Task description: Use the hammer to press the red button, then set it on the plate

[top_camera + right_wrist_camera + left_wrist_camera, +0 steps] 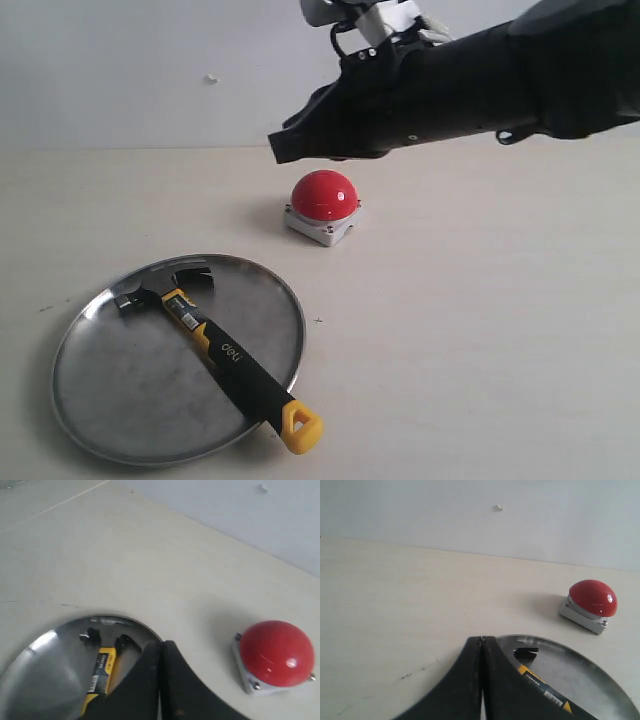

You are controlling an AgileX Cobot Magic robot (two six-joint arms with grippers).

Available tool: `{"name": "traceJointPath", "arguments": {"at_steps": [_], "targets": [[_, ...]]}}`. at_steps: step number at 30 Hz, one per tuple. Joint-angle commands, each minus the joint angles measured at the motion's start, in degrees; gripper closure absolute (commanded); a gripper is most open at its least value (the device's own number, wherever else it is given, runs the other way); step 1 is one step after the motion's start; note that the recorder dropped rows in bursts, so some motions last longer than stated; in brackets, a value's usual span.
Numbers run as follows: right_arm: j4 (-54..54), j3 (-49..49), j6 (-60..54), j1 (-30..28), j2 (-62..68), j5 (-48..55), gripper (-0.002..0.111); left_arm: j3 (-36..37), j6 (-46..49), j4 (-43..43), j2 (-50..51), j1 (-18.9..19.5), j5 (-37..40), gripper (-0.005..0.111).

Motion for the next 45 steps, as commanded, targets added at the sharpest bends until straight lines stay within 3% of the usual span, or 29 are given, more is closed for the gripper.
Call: {"name": "traceJointPath", "arguments": {"at_steps": [1,7,14,37,40,45], "targets": [[-0.12,9.17,0.77,0.07,-6.79,-11.25,0.108,0.26,-0.16,0.17,-0.33,0.05,-0.45,0.107],[1.33,19.54,1.15,0.07,-18.29,-22.61,0.108,0.26,-0.16,0.17,-0.33,0.05,-0.45,0.107],[4.42,26.52,1.27,0.07,-29.72,-22.57,0.108,0.26,-0.16,0.17,-0.33,0.05,-0.45,0.107],[3.90,27.20,0.77,0.07,-33.64,-23.31,0.108,0.26,-0.16,0.17,-0.33,0.05,-0.45,0.107],[3.90,29.89,0.67,-4.22,-39.82,-20.97,0.108,0.26,-0.16,0.17,-0.33,0.05,-0.45,0.107],[6.65,38.73,1.14,-23.12,-56.29,-20.04,0.108,0.26,-0.16,0.17,-0.33,0.05,-0.45,0.107]]}}
